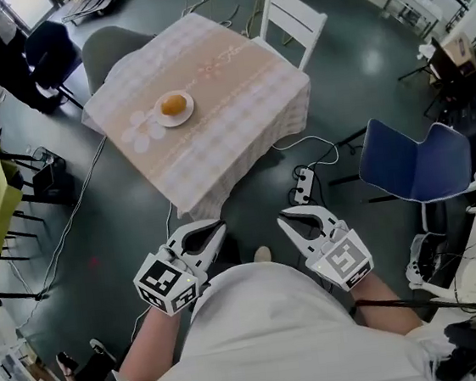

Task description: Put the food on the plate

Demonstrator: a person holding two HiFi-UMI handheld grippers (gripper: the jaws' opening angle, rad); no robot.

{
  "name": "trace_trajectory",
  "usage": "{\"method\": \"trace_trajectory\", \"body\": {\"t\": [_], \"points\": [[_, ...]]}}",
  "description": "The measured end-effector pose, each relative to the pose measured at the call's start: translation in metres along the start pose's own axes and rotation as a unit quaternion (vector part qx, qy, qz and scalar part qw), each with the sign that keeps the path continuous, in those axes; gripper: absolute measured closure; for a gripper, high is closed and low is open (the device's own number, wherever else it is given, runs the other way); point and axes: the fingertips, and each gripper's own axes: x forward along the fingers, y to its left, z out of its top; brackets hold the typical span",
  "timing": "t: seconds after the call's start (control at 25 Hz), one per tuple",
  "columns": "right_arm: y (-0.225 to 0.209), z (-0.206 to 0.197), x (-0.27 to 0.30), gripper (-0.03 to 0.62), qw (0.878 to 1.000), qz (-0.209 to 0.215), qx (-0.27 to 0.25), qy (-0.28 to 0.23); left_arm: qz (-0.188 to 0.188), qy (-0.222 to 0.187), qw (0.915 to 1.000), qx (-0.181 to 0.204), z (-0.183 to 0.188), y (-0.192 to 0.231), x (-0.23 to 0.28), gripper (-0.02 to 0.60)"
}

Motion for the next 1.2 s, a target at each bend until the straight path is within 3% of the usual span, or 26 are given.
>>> {"method": "trace_trajectory", "body": {"t": [0.16,0.32,1.2], "points": [[0.009,0.003,-0.007,0.572,1.0,0.008,-0.005,-0.012,-0.061,0.02,0.9977,0.021,-0.01,-0.043,0.006,0.571],[0.015,0.004,-0.013,0.576,1.0,0.01,-0.016,-0.015,-0.062,0.019,0.9973,0.036,-0.009,-0.057,0.005,0.571],[0.037,0.001,-0.018,0.58,0.999,0.021,-0.023,-0.016,-0.079,0.024,0.9966,-0.005,-0.031,-0.077,0.002,0.571]]}}
